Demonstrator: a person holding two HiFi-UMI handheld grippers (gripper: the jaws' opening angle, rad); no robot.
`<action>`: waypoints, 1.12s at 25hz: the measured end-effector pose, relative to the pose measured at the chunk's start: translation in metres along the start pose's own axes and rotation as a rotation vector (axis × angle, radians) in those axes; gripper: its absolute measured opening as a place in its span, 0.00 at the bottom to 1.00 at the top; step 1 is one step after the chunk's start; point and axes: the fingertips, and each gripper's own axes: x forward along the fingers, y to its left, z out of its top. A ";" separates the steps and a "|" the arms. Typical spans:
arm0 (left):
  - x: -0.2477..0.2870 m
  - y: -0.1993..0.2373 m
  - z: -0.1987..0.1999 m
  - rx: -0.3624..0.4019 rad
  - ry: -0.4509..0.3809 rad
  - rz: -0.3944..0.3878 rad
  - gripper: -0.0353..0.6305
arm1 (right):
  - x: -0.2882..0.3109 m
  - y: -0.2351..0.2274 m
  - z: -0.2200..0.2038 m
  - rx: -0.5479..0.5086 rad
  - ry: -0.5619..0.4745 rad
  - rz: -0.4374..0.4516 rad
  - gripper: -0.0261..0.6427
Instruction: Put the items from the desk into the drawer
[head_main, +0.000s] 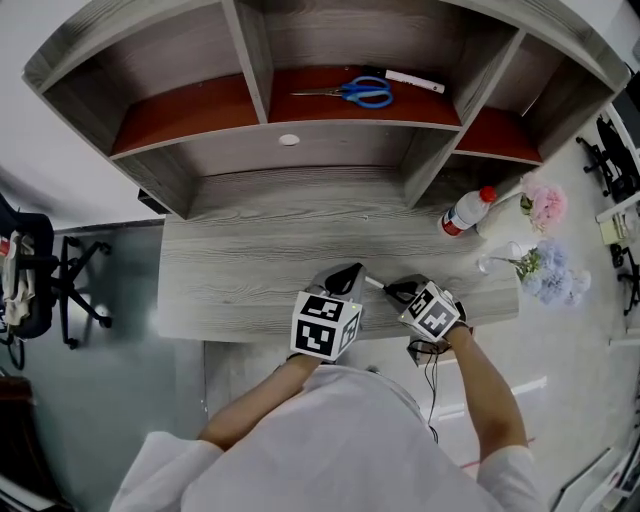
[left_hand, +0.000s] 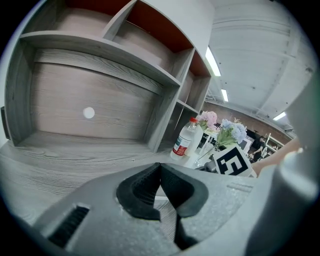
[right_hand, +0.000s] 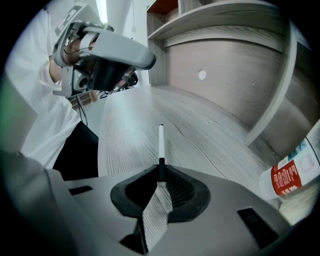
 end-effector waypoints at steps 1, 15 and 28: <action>0.000 -0.003 -0.001 0.003 0.001 -0.004 0.06 | -0.004 0.000 -0.002 0.014 -0.007 -0.010 0.11; 0.016 -0.083 -0.026 0.047 0.042 -0.082 0.06 | -0.064 0.017 -0.067 0.145 -0.073 -0.105 0.11; 0.040 -0.161 -0.043 0.097 0.058 -0.124 0.06 | -0.113 0.034 -0.149 0.212 -0.086 -0.159 0.11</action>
